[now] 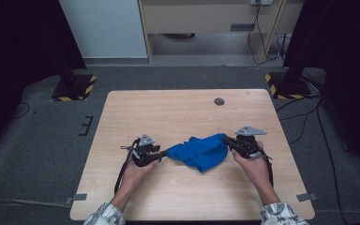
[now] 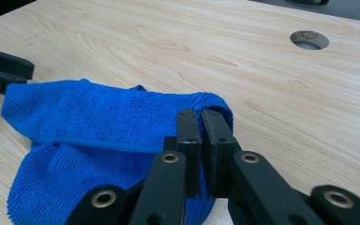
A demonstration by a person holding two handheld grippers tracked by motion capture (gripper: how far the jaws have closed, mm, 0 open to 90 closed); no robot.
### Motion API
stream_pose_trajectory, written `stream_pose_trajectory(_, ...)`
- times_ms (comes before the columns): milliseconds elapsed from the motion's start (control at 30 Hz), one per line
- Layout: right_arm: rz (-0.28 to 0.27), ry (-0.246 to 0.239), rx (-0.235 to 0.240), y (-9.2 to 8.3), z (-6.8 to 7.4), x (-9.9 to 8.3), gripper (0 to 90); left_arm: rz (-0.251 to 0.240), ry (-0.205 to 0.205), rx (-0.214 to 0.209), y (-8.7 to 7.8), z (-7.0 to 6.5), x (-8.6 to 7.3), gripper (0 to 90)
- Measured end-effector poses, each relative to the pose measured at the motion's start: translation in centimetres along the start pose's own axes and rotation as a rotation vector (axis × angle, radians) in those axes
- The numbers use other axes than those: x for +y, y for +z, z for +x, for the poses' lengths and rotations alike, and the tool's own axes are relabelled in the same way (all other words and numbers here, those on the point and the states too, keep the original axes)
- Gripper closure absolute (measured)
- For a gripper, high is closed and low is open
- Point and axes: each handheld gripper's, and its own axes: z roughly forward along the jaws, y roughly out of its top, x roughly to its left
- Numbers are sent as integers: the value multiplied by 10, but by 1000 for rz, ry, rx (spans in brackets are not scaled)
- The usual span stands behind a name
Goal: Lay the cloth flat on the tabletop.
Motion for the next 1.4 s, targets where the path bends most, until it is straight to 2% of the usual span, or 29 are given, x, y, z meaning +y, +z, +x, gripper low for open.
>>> stream_pose_trajectory(67, -1, 1, 1, 0, 0, 0, 867, 23, 25, 11, 5, -2, -2, 551)
stream_pose_trajectory(167, -1, 0, 2, 0, 0, 0, 867, 17, 33, 13, 8, -4, -3, 585)
stream_pose_trajectory(233, -3, 5, 3, -1, 0, 0, 867, 13, 48, 8, 8, -6, -4, 670)
stream_pose_trajectory(300, -5, 2, 3, -1, 0, 0, 867, 23, 57, -7, 8, -8, -3, 806)
stream_pose_trajectory(333, -7, 2, 4, -2, 0, 1, 867, 29, 47, -9, 8, -9, -3, 863)
stream_pose_trajectory(367, -10, 2, 6, -3, 0, 1, 867, 38, 41, -15, 8, -10, -2, 881)
stream_pose_trajectory(433, -12, 2, 9, -5, 1, 3, 867, 38, 58, -20, 5, -13, -1, 886)
stream_pose_trajectory(633, -51, 17, 19, -20, 2, 8, 868, -71, 13, -39, -20, -15, 17, 888)
stream_pose_trajectory(900, -90, 45, 25, -35, -2, 17, 868, -142, -6, -55, -48, -13, 34, 888)
stream_pose_trajectory(1167, -136, 41, 28, -52, -1, 32, 869, -177, 5, -59, -69, -16, 54, 888)
stream_pose_trajectory(1400, -144, 46, 20, -51, -3, 36, 872, -198, 12, -52, -73, -16, 68, 888)
